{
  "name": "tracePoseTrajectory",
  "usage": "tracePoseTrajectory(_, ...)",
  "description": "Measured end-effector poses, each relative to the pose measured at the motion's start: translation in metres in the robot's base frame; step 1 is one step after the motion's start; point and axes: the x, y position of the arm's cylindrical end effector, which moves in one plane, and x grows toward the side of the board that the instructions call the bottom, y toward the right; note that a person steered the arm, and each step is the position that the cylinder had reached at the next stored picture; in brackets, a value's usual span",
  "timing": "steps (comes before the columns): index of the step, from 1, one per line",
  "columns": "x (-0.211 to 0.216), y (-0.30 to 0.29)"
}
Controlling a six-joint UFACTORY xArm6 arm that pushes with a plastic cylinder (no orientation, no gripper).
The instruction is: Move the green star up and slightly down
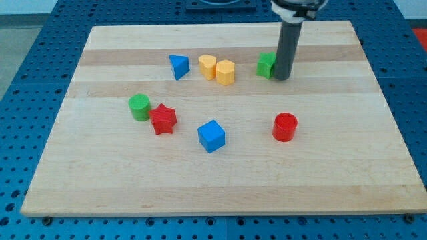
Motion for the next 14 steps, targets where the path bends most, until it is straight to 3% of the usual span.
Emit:
tracePoseTrajectory(2,-0.004,0.03)
tracePoseTrajectory(6,-0.078,0.03)
tracePoseTrajectory(10,-0.078,-0.012)
tracePoseTrajectory(14,-0.052,-0.012)
